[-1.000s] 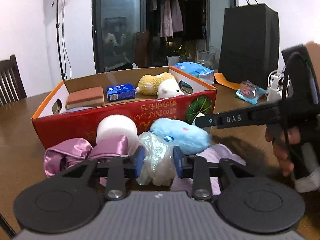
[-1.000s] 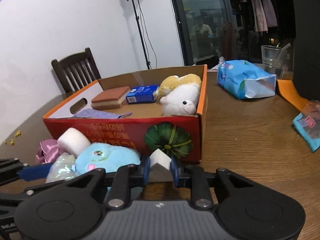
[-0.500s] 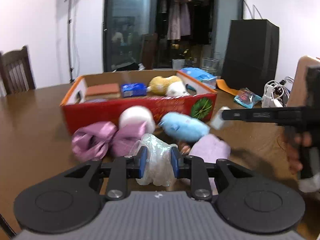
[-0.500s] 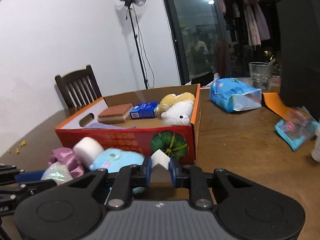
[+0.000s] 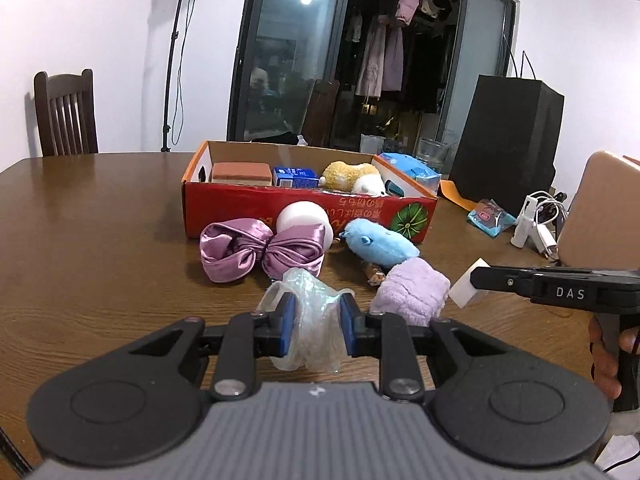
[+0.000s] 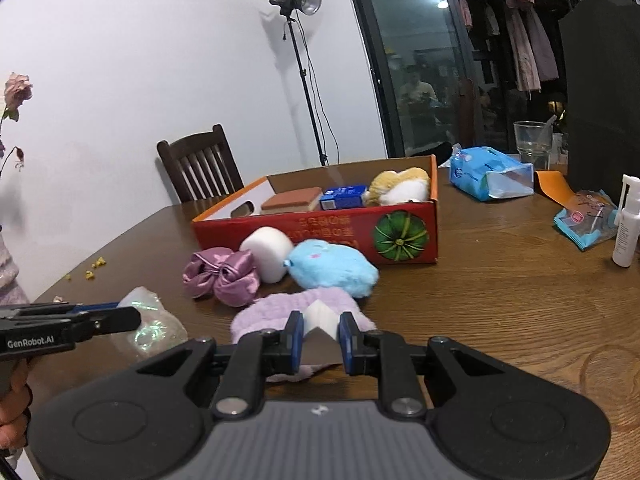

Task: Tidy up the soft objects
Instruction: 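Carry both items into the box and open both grippers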

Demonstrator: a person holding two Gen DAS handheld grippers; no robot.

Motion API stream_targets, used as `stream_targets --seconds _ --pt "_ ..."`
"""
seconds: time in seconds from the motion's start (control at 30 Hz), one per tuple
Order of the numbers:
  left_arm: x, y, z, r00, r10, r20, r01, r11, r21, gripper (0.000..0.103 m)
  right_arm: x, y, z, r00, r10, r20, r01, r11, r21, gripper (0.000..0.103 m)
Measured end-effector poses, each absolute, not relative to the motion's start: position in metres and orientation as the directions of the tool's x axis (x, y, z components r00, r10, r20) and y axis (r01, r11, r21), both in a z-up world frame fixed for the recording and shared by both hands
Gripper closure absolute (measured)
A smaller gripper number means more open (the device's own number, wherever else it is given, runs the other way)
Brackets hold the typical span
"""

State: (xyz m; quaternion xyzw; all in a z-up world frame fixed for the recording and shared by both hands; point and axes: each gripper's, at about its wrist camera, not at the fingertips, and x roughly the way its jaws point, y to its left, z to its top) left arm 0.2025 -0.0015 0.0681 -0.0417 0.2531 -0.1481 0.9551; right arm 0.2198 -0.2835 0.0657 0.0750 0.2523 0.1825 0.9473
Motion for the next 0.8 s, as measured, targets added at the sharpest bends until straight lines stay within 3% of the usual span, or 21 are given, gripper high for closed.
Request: stream_targets --seconds 0.2,0.3,0.47,0.63,0.8 --pt "0.253 0.019 0.115 0.841 -0.393 -0.372 0.339 0.918 -0.204 0.079 0.246 -0.271 0.086 0.794 0.437 -0.424 -0.368 0.899 0.237 0.084" --pt "0.311 0.022 0.137 0.847 -0.384 -0.368 0.358 0.923 -0.140 0.078 0.284 -0.259 0.104 0.782 0.460 -0.420 -0.407 0.888 0.216 0.084" --pt "0.439 0.017 0.144 0.819 -0.328 -0.470 0.339 0.938 -0.063 0.078 0.397 -0.238 0.128 0.696 0.560 -0.450 -0.439 0.827 0.351 0.084" --pt "0.538 0.011 0.099 0.732 -0.240 -0.638 0.291 0.956 -0.026 0.078 0.523 -0.220 0.106 0.571 0.622 -0.535 -0.274 0.759 0.591 0.083" --pt "0.547 0.006 0.060 0.686 -0.212 -0.696 0.337 0.940 0.045 0.071 0.570 -0.190 0.081 0.531 0.565 -0.632 -0.207 0.810 0.549 0.078"
